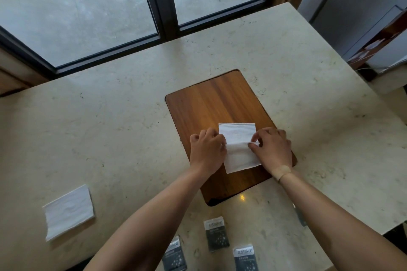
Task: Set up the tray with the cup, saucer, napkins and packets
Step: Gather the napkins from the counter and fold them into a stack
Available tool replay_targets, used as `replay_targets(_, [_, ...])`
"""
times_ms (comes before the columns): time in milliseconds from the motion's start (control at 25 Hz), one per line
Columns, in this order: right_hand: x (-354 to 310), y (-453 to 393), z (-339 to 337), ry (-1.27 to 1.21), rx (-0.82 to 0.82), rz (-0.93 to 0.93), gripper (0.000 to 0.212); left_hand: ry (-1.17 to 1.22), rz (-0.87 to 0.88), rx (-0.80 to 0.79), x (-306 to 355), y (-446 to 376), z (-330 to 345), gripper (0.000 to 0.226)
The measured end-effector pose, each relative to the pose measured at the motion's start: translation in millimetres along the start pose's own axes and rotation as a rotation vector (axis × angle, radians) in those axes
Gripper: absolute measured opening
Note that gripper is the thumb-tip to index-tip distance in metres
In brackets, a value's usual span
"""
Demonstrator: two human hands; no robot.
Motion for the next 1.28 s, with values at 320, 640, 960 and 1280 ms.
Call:
replay_targets(320, [-35, 23, -4, -0.474, -0.109, -0.18, 0.012, 0.333, -0.017, 0.045, -23, 34, -50, 0.017])
replay_targets(640, [-103, 46, 15, -0.595, -0.224, -0.268, 0.021, 0.569, -0.132, 0.122, -82, 101, -99, 0.018])
replay_targets(960, [-219, 76, 45, -0.723, -0.326, -0.432, 0.011, 0.784, -0.283, 0.208, -181, 185, -127, 0.015])
replay_targets(1280, [-310, 103, 101, -0.683, -0.406, -0.465, 0.015, 0.786, -0.408, 0.242, -272, 266, -136, 0.008])
Point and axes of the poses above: each hand's wrist, its own y-axis away from the middle knuckle, its own z-axis out of the palm, x = y × z, the point moved 8 cm from there along -y, towards the middle knuckle, and after that the axes turned 15 degrees about -x, right-handed, at the moved point
